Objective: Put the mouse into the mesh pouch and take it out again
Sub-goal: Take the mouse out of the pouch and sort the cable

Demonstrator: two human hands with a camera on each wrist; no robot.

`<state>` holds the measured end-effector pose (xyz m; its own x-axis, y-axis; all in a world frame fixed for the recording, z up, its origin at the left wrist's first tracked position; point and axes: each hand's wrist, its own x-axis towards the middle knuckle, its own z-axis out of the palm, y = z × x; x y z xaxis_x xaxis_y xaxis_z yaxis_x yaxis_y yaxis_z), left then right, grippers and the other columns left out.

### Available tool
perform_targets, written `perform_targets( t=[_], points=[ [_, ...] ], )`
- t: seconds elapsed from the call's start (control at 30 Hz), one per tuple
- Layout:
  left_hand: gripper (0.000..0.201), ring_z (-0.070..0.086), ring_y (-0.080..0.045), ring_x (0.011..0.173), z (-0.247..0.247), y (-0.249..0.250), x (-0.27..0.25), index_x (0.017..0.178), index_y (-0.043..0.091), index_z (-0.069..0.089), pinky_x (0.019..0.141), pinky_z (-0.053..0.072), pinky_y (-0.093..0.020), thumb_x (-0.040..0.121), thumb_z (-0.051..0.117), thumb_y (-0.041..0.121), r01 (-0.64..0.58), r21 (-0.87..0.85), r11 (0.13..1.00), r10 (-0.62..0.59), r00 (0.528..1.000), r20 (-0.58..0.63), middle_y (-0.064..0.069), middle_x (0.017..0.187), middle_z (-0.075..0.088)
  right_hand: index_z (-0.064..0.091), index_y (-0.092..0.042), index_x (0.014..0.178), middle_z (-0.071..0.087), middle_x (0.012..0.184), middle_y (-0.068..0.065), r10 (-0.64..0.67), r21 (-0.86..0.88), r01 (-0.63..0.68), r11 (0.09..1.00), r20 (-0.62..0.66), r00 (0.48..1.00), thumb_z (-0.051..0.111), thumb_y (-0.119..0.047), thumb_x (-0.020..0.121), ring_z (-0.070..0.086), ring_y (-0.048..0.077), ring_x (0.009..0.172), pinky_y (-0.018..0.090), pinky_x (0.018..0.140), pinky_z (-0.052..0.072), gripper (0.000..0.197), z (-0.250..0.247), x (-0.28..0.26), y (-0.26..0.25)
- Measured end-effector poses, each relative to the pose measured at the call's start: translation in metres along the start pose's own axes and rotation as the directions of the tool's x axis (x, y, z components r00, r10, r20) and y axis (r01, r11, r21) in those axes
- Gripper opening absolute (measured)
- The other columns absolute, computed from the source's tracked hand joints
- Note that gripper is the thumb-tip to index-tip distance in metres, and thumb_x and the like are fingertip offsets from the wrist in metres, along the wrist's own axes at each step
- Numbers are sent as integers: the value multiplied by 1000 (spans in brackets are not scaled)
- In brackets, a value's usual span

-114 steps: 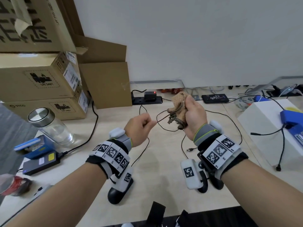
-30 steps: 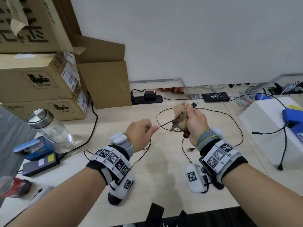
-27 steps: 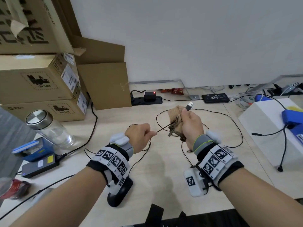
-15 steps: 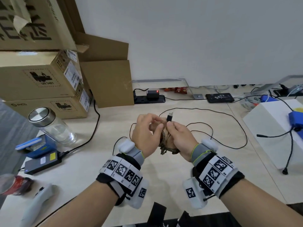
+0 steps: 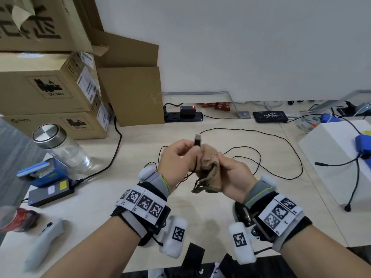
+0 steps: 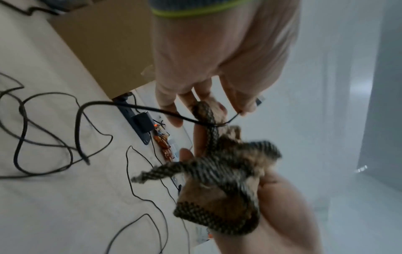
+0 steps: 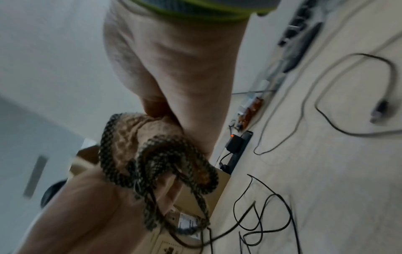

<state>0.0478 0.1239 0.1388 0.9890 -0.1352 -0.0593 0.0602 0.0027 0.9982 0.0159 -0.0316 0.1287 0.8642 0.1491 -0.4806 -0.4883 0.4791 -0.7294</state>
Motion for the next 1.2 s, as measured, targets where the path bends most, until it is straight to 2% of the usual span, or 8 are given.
perform_targets(
  t=[0.13,0.23,0.33,0.53,0.7,0.93,1.07,1.2],
  points=[
    [16,58,-12,61,-11,2,3,79,14,61,67,50,-29,93,59,9,-14,31,999,16,998,-58,5,64,69,58,-5,130,56,133,23,8,132,-8,991,-2,1000,56,-42,80,64,33,90,39,78,51,63,-11,-5,-6],
    [18,53,-7,48,-6,5,-2,75,18,64,51,44,-20,91,63,11,-74,189,979,63,996,62,5,59,66,65,-4,120,60,129,21,-28,195,18,981,50,998,43,-45,88,61,36,105,44,88,52,56,-11,-7,-8],
    [16,57,-17,49,-1,-2,-3,71,26,65,50,49,-30,86,68,22,-81,284,955,70,996,48,8,61,66,53,1,133,53,137,24,-59,261,32,965,98,993,36,-46,93,53,39,124,52,102,45,65,-4,-6,-7],
    [17,60,-14,59,7,-2,-5,70,29,61,66,51,-26,84,71,25,-144,345,927,144,989,25,15,105,55,57,1,126,58,127,30,-192,-6,192,981,-6,981,63,-40,84,54,45,121,62,102,39,58,10,-2,-8],
    [12,47,-12,49,-2,3,-1,74,23,66,49,42,-28,85,68,27,-128,312,941,121,992,43,-8,65,65,62,0,109,63,103,20,-222,-212,210,954,-34,974,50,-16,96,57,32,95,46,88,47,24,-3,0,-14],
    [15,46,-15,47,-6,10,0,68,30,65,47,47,-34,82,70,31,-114,329,937,83,991,108,-1,53,54,62,-1,99,65,88,18,-177,-420,184,888,56,983,67,-18,87,62,25,72,32,65,52,22,-4,0,-10],
    [15,40,-2,42,-13,8,3,72,22,66,47,37,-16,86,70,22,-103,362,926,85,994,67,16,46,53,61,3,112,67,98,18,-70,-298,80,951,46,997,53,-7,95,64,28,84,38,80,53,22,-10,2,-10],
    [9,58,-6,76,-18,0,6,79,19,68,72,48,-23,86,69,24,-104,417,903,116,993,-3,10,99,62,62,-2,108,66,96,16,-50,-224,37,974,-51,997,46,-9,98,64,25,82,38,80,53,20,-7,0,-14]
  ],
)
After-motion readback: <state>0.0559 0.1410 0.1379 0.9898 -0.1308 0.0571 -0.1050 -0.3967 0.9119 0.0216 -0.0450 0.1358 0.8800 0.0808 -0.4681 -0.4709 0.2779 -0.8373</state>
